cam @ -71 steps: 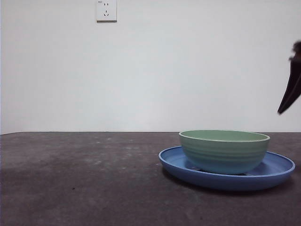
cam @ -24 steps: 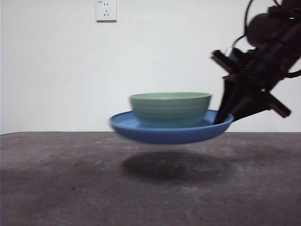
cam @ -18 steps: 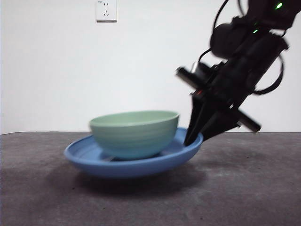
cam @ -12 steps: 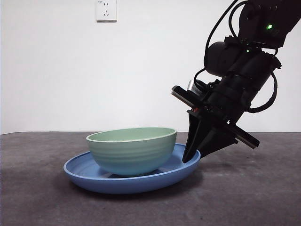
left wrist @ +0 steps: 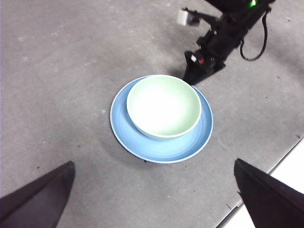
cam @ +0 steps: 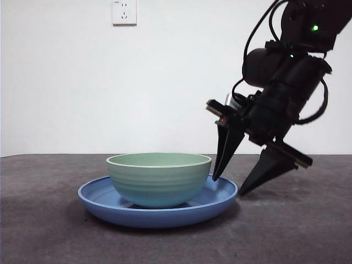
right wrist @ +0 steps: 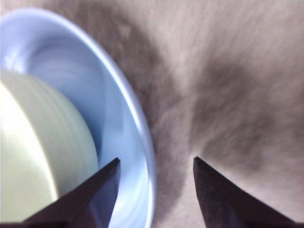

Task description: Place the green bowl on the blue plate

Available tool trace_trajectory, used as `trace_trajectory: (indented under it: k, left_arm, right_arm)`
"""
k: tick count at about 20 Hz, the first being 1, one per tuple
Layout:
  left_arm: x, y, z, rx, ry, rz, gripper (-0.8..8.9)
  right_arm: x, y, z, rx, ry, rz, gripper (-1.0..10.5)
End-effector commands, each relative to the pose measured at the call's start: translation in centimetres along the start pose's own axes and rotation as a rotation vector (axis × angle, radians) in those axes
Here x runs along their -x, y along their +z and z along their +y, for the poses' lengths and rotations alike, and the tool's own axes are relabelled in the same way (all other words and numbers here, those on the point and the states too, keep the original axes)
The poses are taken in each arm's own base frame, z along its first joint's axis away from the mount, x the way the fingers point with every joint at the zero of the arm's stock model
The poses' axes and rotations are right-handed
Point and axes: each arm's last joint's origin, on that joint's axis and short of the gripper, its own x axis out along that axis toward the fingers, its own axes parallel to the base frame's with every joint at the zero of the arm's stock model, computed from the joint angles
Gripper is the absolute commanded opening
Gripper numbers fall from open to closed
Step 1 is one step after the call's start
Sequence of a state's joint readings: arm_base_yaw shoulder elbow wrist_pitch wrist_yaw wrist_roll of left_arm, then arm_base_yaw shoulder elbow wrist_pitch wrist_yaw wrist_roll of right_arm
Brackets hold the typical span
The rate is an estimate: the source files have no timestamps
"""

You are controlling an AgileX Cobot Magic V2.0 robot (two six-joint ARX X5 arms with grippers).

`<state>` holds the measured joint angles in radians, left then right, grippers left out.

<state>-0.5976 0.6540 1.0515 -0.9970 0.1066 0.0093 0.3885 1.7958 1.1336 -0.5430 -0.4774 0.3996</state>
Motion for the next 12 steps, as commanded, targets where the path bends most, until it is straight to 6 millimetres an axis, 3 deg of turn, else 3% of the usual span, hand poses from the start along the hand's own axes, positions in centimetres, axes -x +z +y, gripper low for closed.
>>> trace_trajectory:
  k: [1,3,6,9,12]
  left_arm:
    - [0.2,0.5,-0.1,-0.002,-0.002,-0.026,6.26]
    - [0.2,0.5,-0.1,-0.003,-0.002,-0.029,6.26]
    - [0.2,0.5,-0.1,-0.003,-0.002,-0.029,6.26]
    - [0.2,0.5,-0.1,-0.003,-0.002,-0.031,6.26]
    - [0.2,0.6,-0.1,-0.004,-0.002,-0.036,6.26]
  right_arm:
    - [2.1,1.1,1.0,0.044,-0.048,-0.039,2.5]
    - [4.4,1.3,1.8,0.067,-0.113,-0.056,2.6]
    - [8.5,0.5,3.6,0.127,-0.164,-0.110,4.6]
    - [13.1,-2.1,5.2,0.203,-0.154,-0.176,6.1]
    - [17.8,-6.4,6.5,0.302,-0.193,-0.229,6.4]
